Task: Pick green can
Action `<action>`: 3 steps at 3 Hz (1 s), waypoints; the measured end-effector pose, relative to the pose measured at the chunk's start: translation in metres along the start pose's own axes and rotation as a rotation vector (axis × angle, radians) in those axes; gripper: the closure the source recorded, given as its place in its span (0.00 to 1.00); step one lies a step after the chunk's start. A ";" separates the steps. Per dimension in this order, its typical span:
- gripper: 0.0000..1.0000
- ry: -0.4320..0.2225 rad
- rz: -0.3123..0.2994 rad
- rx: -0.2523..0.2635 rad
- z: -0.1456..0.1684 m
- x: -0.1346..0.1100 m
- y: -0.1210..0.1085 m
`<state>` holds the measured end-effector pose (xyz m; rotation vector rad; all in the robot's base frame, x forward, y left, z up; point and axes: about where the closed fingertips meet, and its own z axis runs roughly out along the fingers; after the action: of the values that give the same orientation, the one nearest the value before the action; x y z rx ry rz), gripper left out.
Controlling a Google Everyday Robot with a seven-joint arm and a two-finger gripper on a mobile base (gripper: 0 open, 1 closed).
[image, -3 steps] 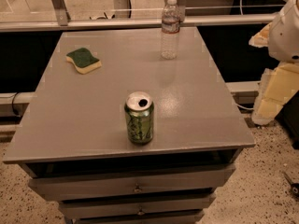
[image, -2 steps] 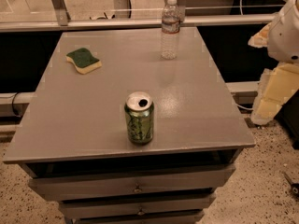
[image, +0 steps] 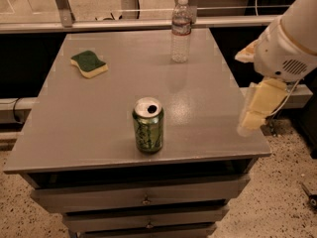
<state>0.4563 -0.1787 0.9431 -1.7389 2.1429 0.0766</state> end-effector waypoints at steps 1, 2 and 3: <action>0.00 -0.220 -0.027 -0.096 0.055 -0.048 0.008; 0.00 -0.462 -0.036 -0.186 0.081 -0.098 0.022; 0.00 -0.718 -0.006 -0.285 0.092 -0.138 0.039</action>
Offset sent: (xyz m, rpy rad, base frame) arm 0.0170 0.1552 -0.0463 0.6298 0.0713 0.2404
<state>0.4654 -0.0154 0.8948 -1.5285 1.6370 0.8962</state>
